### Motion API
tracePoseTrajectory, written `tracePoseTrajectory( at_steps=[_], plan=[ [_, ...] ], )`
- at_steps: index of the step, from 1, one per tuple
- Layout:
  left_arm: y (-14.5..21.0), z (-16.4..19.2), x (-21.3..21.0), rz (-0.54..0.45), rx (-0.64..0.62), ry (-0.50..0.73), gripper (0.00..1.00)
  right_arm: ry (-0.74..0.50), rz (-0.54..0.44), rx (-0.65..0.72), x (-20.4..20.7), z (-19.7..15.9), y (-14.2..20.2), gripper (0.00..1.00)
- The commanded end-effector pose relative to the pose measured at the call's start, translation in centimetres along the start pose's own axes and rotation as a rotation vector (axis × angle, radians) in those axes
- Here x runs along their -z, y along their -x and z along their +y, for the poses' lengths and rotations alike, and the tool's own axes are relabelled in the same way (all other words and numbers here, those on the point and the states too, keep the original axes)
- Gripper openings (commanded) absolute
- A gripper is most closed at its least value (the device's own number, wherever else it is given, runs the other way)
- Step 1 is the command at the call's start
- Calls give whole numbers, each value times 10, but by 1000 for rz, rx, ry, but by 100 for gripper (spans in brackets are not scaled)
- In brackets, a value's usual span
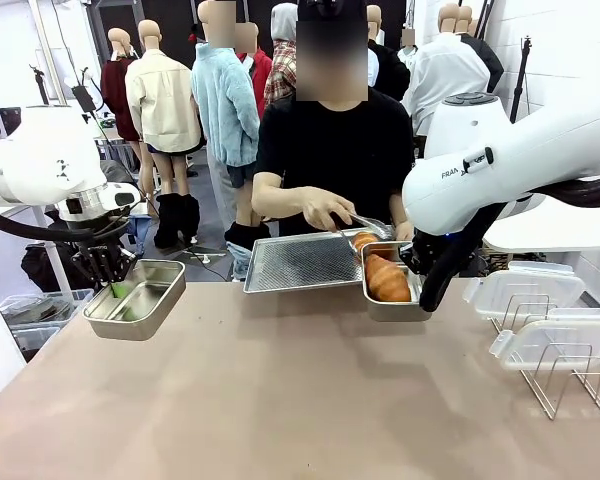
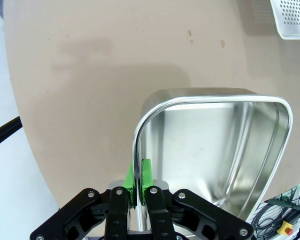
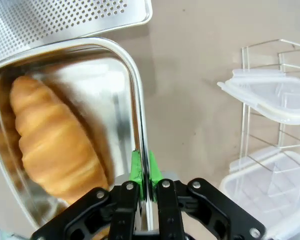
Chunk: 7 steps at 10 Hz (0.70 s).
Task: Place the bread in airtight containers.
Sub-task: Once an object is inside an Airtight Container , place the container in the center of the table.
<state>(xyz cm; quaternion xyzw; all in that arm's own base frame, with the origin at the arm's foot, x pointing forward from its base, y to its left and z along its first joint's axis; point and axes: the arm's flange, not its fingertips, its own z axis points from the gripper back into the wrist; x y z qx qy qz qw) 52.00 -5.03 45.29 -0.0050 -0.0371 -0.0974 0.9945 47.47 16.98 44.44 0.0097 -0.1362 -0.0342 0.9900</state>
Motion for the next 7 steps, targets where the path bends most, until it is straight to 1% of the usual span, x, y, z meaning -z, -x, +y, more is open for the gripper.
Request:
tracePoseTrajectory(
  at_steps=[1, 7],
  plan=[
    [1, 1, -2, -4, 8, -2, 0, -6, -8, 1, -3, 1, -1, 0],
    [1, 1, -2, -4, 8, -2, 0, -6, -8, 1, -3, 1, -1, 0]
  ],
)
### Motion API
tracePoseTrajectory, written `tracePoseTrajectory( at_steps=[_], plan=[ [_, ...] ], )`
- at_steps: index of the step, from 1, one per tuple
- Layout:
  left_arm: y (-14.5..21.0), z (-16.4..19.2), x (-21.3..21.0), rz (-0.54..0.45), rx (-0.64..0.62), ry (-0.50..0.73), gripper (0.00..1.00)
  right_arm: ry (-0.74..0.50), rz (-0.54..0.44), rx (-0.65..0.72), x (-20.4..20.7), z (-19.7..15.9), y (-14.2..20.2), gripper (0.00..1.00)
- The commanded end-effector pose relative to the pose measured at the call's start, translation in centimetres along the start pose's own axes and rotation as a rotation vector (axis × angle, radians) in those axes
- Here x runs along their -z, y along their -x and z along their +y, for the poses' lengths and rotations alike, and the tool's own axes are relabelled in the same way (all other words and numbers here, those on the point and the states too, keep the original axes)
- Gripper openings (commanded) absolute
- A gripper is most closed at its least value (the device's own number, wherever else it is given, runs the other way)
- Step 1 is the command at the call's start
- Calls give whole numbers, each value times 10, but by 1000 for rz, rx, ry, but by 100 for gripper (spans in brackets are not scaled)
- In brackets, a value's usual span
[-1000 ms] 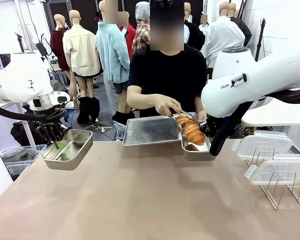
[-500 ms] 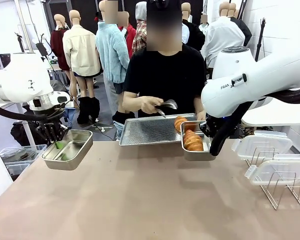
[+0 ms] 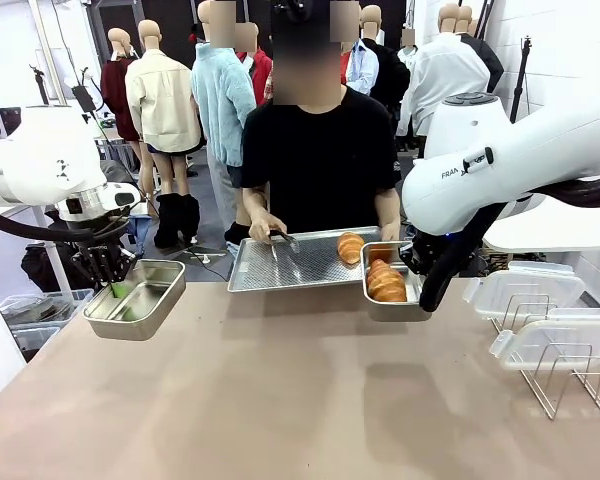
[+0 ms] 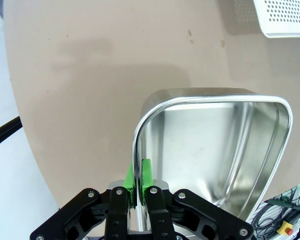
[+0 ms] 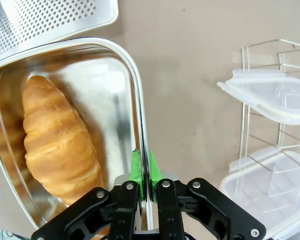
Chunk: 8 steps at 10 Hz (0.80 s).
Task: Place the bread in airtight containers.
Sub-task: Once an object is inside an Airtight Container , place the container in the center of the table.
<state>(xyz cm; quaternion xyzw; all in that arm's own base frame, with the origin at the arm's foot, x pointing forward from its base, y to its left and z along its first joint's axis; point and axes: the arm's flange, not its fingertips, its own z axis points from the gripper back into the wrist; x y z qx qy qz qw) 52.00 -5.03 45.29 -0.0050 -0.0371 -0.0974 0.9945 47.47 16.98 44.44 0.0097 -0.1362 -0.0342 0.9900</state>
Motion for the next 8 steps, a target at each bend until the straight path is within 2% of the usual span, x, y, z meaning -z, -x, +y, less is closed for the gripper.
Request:
tracePoseTrajectory(
  at_steps=[1, 8],
  plan=[
    [1, 1, -2, -4, 8, -2, 0, -6, -8, 1, -3, 1, -1, 0],
    [1, 1, -2, -4, 8, -2, 0, -6, -8, 1, -3, 1, -1, 0]
  ],
)
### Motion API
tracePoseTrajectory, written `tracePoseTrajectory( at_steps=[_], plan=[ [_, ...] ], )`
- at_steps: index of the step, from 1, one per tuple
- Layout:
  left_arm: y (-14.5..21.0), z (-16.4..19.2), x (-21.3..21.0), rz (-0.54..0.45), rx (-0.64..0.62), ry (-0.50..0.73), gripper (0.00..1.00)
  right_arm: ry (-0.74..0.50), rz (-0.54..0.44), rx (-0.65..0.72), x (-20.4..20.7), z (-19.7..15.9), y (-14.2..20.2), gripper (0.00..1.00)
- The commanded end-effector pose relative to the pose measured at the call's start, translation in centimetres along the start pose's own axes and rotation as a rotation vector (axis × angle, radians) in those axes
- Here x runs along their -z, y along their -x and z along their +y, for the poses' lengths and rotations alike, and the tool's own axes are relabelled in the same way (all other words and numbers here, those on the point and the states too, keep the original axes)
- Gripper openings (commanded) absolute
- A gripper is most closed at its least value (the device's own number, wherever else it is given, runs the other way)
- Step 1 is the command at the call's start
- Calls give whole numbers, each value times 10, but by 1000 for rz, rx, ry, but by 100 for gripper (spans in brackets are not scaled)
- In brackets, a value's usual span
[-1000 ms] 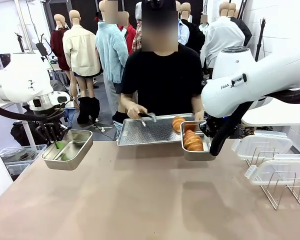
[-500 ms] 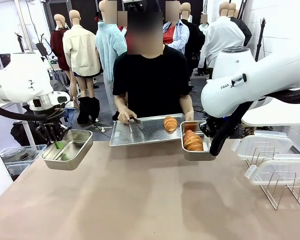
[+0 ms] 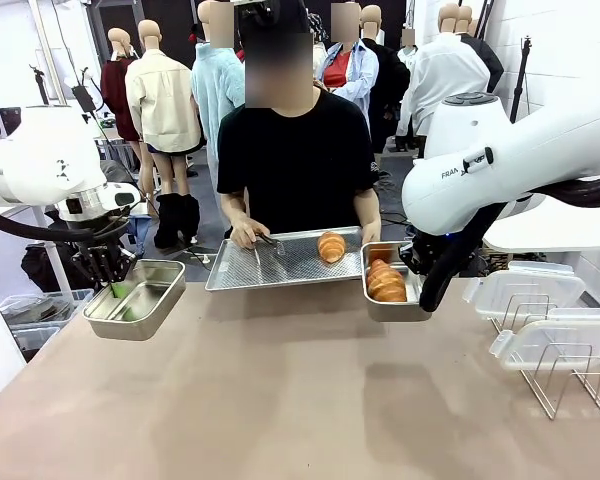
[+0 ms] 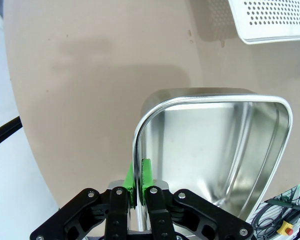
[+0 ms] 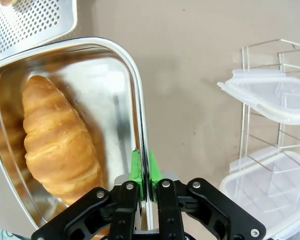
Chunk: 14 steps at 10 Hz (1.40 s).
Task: Place the bread in airtight containers.
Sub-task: Once an object is inside an Airtight Container , place the container in the center of the table.
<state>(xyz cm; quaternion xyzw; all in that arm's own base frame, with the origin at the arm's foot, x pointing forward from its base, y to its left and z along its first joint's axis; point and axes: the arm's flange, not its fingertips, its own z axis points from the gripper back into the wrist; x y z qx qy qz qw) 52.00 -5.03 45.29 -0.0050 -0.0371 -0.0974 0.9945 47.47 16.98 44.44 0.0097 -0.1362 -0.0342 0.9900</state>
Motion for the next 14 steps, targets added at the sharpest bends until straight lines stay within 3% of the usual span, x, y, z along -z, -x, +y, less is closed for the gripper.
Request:
tracePoseTrajectory(
  at_steps=[1, 3, 7, 9, 14],
  plan=[
    [1, 1, -2, -4, 8, -2, 0, -6, -8, 1, -3, 1, -1, 0],
    [1, 1, -2, -4, 8, -2, 0, 0, 0, 0, 0, 0, 0, 0],
    [1, 1, -2, -4, 8, -2, 0, 79, 33, 5, 79, 17, 1, 0],
    [1, 1, -2, -4, 8, -2, 0, 19, 79, -17, 118, 17, -1, 0],
    [1, 1, -2, -4, 8, -2, 0, 15, 107, -3, 138, 16, 7, 0]
  ],
)
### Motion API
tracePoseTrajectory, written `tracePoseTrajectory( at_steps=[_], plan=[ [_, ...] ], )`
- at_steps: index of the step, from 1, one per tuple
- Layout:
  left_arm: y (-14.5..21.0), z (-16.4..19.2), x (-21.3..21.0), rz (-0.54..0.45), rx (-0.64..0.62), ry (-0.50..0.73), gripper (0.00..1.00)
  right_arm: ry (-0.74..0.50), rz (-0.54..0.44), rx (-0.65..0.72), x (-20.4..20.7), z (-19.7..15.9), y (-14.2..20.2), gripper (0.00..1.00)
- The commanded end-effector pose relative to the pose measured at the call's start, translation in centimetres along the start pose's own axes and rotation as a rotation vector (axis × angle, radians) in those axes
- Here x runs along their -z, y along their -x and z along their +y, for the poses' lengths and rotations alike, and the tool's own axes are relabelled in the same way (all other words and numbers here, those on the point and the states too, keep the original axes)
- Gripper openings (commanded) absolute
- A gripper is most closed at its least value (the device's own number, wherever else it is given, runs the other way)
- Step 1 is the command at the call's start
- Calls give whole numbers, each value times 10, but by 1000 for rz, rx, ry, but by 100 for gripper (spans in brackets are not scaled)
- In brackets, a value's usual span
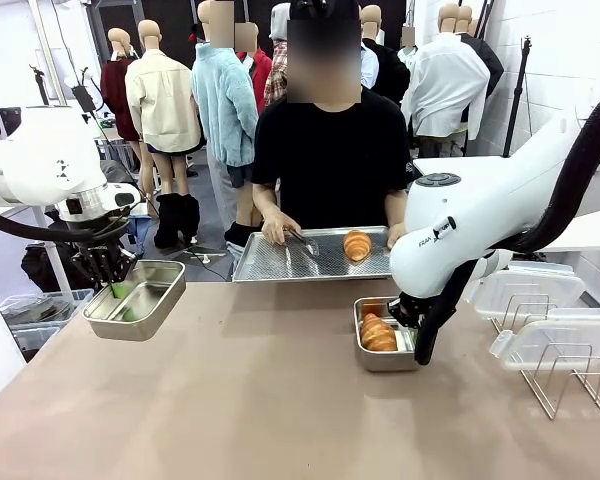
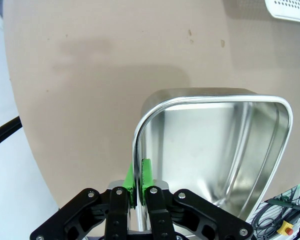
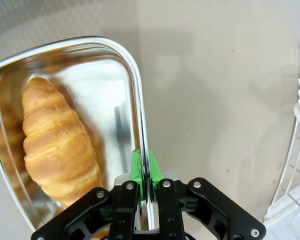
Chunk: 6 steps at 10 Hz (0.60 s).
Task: Place the bread in airtight containers.
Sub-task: Once an object is inside an Airtight Container , place the container in the center of the table.
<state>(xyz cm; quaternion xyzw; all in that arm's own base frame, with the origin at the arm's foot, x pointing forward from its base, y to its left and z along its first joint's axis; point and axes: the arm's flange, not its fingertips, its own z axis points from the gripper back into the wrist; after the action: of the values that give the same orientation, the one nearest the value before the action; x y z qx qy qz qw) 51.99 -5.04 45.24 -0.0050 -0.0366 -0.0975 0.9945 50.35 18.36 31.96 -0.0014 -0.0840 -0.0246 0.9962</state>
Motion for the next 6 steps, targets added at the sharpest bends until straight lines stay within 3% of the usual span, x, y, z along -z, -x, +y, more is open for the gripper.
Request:
tracePoseTrajectory(
  at_steps=[1, 4, 5, 6],
  plan=[
    [0, 1, -3, -5, 8, -2, 0, -11, 8, 21, 10, 4, -1, 0],
    [0, 1, -3, -5, 8, -2, 0, 2, -8, 11, 4, 3, -3, 0],
    [0, 1, -3, -5, 8, -2, 0, 0, -3, -8, -2, 3, -2, 7],
    [0, 1, -3, -5, 8, -2, 0, 3, -10, -12, -8, 4, 0, 26]
  ],
)
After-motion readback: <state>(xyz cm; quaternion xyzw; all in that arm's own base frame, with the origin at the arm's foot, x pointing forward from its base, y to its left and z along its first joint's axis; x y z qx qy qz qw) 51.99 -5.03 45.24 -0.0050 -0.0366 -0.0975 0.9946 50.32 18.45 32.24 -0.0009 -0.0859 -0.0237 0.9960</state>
